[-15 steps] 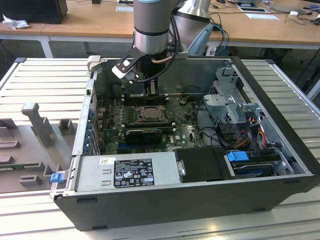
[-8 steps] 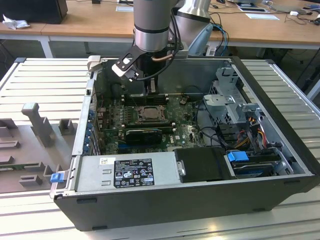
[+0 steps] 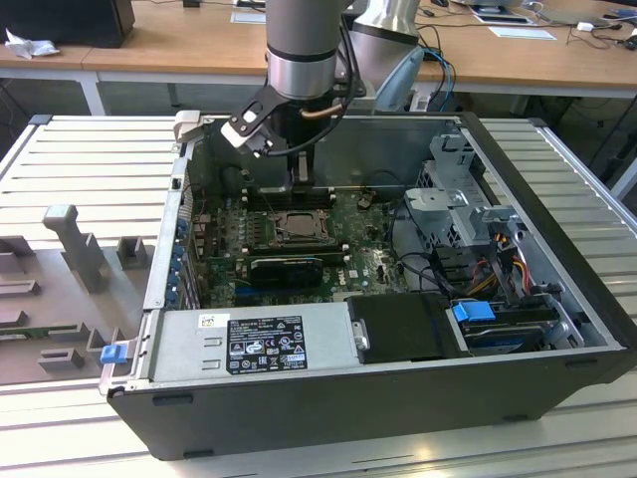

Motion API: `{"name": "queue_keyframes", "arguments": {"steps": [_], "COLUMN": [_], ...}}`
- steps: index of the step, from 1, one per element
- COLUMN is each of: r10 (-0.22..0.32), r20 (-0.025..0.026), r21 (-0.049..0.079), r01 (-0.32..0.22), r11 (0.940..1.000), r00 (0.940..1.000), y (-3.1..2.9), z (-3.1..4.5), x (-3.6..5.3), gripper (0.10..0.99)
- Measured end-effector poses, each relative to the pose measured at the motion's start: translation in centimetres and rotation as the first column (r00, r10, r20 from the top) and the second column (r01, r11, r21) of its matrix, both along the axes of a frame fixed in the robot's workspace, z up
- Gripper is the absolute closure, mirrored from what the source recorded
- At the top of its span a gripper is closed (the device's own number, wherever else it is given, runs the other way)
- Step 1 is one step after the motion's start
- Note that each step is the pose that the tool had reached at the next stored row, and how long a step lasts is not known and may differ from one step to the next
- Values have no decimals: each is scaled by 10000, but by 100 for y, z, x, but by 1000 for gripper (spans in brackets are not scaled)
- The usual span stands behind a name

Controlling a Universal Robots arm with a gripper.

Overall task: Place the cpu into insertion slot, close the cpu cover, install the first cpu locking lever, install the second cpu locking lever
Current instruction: 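Install the first cpu locking lever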

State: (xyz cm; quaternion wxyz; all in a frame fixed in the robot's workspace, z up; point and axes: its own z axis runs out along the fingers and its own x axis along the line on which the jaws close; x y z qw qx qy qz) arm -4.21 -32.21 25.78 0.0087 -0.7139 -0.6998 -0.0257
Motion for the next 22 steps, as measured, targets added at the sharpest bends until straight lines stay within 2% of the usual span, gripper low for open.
{"name": "queue_keyframes", "arguments": {"steps": [3, 5, 13, 15, 20, 21, 22], "r10": [-679, -865, -1006, -1211, -1955, -1967, -1975], "r20": [-1, -1, 0, 1, -1, 0, 1], "r21": [-2, -1, -4, -4, -6, -4, -3], "r01": [679, 865, 1006, 1211, 1955, 1967, 1975], "r11": [9977, 9963, 9949, 9926, 9807, 9805, 9803], "r00": [9977, 9963, 9949, 9926, 9807, 9805, 9803], "y": [-1, 0, 0, -1, 0, 0, 20], "z": [1, 0, -19, -20, -13, 14, 175], "x": [0, 0, 0, 0, 0, 0, 0], "gripper": [980, 980, 980, 980, 980, 980, 980]}}
